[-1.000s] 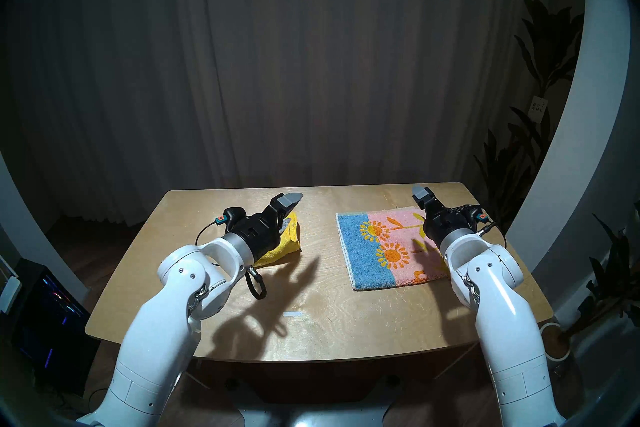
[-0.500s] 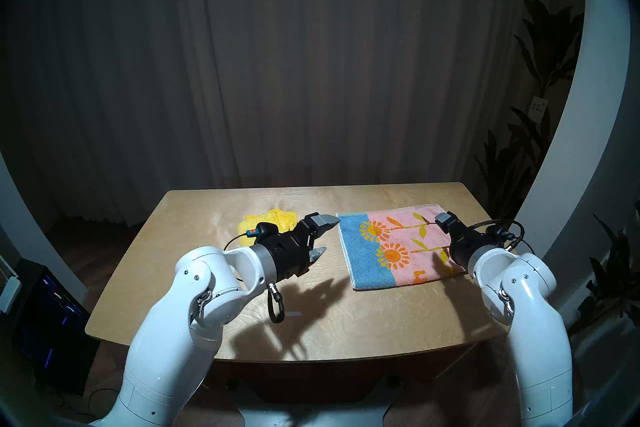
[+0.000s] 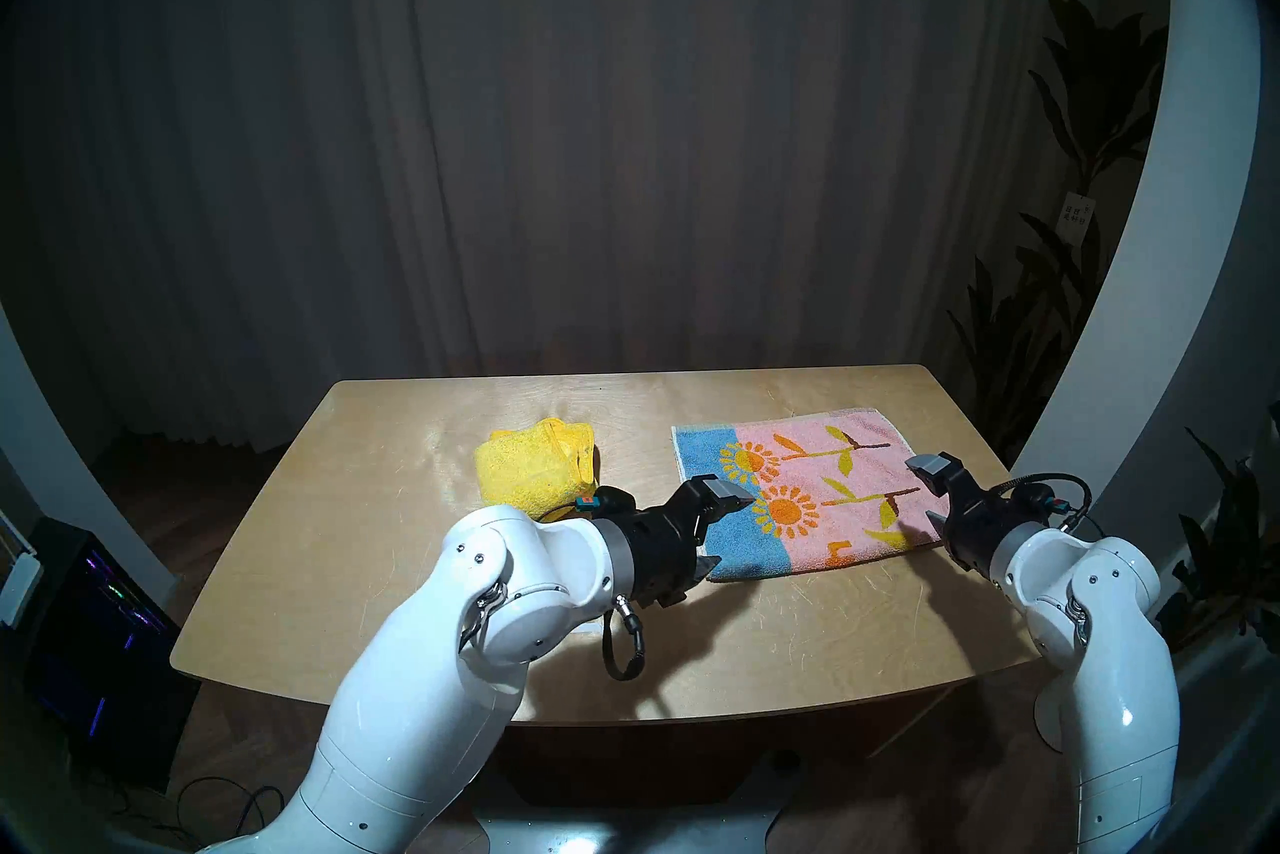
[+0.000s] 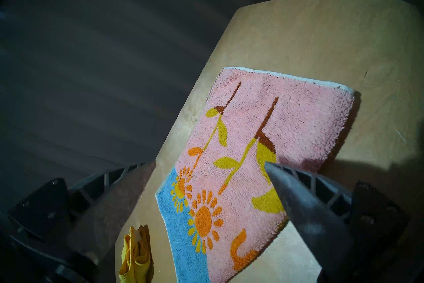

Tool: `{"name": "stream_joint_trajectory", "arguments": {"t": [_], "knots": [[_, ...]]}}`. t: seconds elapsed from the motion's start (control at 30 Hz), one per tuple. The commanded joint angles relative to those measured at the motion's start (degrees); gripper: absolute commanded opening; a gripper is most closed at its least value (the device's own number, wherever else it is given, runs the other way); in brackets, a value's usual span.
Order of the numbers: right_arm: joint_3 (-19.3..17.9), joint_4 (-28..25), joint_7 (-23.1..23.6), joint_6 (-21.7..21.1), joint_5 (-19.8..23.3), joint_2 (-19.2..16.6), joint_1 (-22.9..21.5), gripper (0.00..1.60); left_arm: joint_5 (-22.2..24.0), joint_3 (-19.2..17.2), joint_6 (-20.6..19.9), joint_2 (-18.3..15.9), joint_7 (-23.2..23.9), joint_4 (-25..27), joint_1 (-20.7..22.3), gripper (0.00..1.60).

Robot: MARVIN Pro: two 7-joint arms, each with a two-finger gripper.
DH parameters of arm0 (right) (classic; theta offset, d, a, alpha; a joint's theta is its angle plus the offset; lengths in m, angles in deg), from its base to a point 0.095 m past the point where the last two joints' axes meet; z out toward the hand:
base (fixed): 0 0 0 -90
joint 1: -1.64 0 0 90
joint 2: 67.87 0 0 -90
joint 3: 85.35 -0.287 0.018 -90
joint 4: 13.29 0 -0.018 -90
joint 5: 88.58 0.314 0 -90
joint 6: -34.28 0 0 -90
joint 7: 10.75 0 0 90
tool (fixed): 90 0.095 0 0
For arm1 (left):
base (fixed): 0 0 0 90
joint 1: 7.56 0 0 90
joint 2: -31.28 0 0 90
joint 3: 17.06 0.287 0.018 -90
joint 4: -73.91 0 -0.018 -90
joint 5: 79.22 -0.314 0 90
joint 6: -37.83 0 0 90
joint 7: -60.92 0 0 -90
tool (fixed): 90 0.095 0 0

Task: Fold each towel twice and stack them on table

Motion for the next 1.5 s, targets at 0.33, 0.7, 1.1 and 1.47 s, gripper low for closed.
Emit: {"name": "stream_joint_trajectory", "arguments": {"t": [0.33,0.7,1.1,1.47], "knots": [[-0.27,7.62,16.19,2.35,-5.43,0.1,-0.55,1.6,-0.24,7.69,18.27,-1.65,7.84,-2.17,1.83,1.6],[0.49,12.18,18.91,3.82,-6.77,0.04,-2.8,1.6,-3.64,14.36,30.13,-3.99,11.71,-4.09,4.35,1.6],[1.33,12.8,16.7,3.29,-7.79,-0.27,-3.27,1.6,-1.71,21.86,36.44,-5.38,4.66,-0.78,9.42,1.6],[-0.01,13.64,15.95,3.08,-7.68,-0.65,-2.62,1.6,1.27,24.68,42.81,-3.29,5.19,-6.93,12.58,1.6]]}}
